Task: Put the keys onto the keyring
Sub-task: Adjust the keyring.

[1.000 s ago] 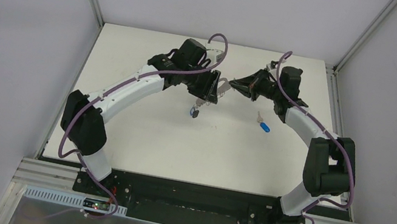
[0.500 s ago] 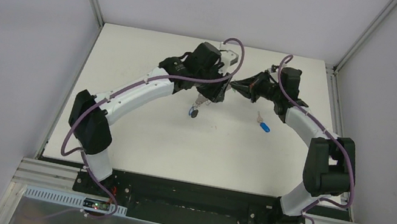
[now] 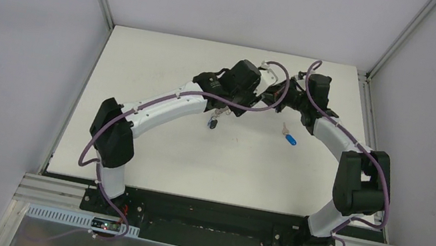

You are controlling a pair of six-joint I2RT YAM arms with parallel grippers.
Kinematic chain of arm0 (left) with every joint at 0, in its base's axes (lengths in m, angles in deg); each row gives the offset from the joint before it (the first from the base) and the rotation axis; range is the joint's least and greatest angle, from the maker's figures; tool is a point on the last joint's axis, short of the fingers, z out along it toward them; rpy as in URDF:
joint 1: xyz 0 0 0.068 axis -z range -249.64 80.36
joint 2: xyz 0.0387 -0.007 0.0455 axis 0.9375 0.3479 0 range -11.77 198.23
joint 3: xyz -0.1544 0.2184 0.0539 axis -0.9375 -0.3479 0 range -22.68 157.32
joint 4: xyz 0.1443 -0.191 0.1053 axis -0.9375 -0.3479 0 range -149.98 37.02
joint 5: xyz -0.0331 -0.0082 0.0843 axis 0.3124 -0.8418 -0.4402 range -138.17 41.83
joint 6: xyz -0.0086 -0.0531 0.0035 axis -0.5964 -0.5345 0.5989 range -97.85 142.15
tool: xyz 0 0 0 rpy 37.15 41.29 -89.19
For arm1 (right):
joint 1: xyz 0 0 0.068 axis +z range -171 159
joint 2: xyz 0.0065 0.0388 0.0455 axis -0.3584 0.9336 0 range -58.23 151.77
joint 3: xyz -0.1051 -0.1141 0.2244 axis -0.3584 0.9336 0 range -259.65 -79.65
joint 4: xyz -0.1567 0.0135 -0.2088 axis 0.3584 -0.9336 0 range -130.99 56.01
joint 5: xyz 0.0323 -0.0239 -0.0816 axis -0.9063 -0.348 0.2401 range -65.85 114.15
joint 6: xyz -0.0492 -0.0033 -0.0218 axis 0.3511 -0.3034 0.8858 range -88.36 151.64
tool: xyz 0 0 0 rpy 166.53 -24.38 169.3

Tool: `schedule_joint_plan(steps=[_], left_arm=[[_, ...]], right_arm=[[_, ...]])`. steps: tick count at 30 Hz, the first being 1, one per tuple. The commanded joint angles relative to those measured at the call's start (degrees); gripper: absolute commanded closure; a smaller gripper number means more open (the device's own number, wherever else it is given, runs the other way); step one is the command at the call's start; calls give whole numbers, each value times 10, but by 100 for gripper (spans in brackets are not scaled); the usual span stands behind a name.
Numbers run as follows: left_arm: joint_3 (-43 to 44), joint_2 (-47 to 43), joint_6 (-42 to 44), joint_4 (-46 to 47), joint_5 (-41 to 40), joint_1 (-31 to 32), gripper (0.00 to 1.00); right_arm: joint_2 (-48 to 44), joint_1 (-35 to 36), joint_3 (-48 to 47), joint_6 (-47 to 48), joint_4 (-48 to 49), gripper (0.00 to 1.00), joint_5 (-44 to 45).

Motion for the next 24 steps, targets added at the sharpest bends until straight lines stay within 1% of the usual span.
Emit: schedule_joint_plan(steps=[1, 3, 5, 7, 10, 12, 15, 20, 22, 24], left_arm=[[2, 4, 43, 40, -48, 6, 56], [2, 7, 49, 52, -52, 6, 58], [8, 12, 57, 56, -52, 5, 62], [15, 14, 64, 56, -48, 5, 70], [22, 14, 69, 53, -30, 6, 86], [27, 14, 69, 45, -13, 6, 90], [37, 13, 61, 33, 12, 5, 90], [61, 17, 31, 4, 55, -2, 80], [70, 20, 19, -1, 68, -7, 78], [80, 25, 12, -9, 70, -11, 79]], right_arm=[[-7, -2, 0, -19, 18, 100, -4], [-8, -3, 3, -18, 19, 100, -3], [-8, -3, 4, -16, 19, 100, -1], [-8, -3, 4, -15, 19, 100, 0], [-8, -3, 5, -13, 21, 100, 1], [-8, -3, 6, -12, 21, 100, 1], [-7, -3, 7, -8, 21, 100, 3], [-8, -3, 9, -6, 21, 100, 3], [-9, -4, 9, -6, 21, 100, 3], [-10, -3, 10, -7, 22, 100, 3]])
